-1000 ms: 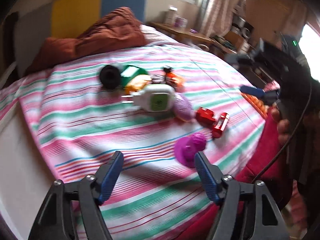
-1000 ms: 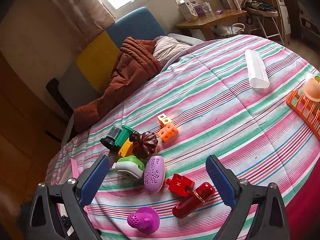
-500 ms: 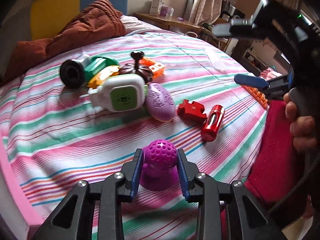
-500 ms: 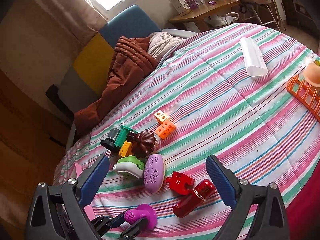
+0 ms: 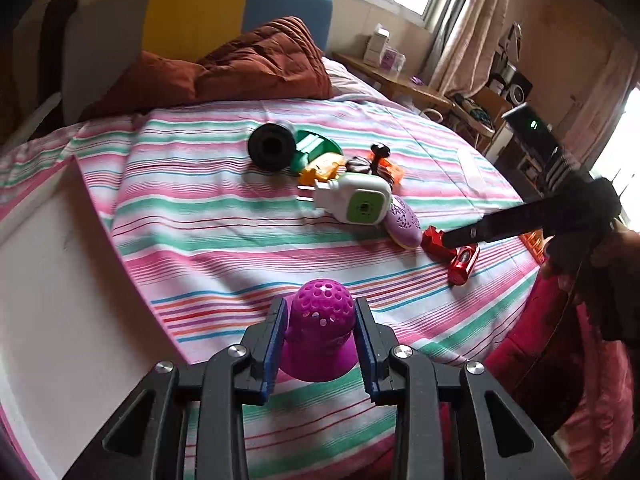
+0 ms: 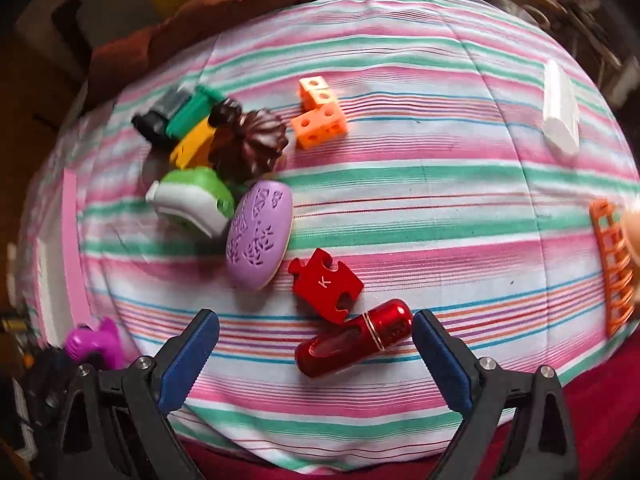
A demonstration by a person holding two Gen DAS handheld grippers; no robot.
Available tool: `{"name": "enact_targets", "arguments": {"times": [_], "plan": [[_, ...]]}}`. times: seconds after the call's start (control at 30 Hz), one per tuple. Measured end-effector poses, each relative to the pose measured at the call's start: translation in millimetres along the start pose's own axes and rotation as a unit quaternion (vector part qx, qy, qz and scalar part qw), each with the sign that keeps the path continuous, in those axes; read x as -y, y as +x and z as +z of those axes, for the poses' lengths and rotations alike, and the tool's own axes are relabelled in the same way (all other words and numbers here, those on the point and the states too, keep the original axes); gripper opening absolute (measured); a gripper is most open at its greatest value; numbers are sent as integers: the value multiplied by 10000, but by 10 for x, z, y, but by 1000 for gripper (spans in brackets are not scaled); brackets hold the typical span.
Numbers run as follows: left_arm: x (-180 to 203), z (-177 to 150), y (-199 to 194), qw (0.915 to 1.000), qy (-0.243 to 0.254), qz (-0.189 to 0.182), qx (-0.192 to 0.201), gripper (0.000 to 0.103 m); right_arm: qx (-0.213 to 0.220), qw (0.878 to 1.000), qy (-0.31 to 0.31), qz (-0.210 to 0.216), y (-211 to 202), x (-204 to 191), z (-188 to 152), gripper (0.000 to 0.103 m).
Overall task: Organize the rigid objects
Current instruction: 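Grasp the magenta suction-cup toy with the left gripper, then carry the magenta toy into the white tray and release it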
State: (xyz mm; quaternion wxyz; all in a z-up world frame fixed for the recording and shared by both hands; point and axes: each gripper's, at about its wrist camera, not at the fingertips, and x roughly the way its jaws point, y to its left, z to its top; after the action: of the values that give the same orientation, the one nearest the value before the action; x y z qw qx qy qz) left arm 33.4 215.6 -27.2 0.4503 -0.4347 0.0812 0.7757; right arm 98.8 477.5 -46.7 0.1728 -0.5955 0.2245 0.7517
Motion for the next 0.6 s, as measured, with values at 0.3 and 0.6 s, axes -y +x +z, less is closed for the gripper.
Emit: {"name": "enact_targets", "arguments": {"times": [0.3, 0.6], "plan": [[-192, -39, -271, 9994, -267, -46, 223, 33, -751, 9833, -1229, -1112, 331, -222, -82, 99], [-696, -35, -524, 9952, -769, 329, 499, 34, -947, 9733, -1593, -1353, 530, -285, -266, 76]]}}
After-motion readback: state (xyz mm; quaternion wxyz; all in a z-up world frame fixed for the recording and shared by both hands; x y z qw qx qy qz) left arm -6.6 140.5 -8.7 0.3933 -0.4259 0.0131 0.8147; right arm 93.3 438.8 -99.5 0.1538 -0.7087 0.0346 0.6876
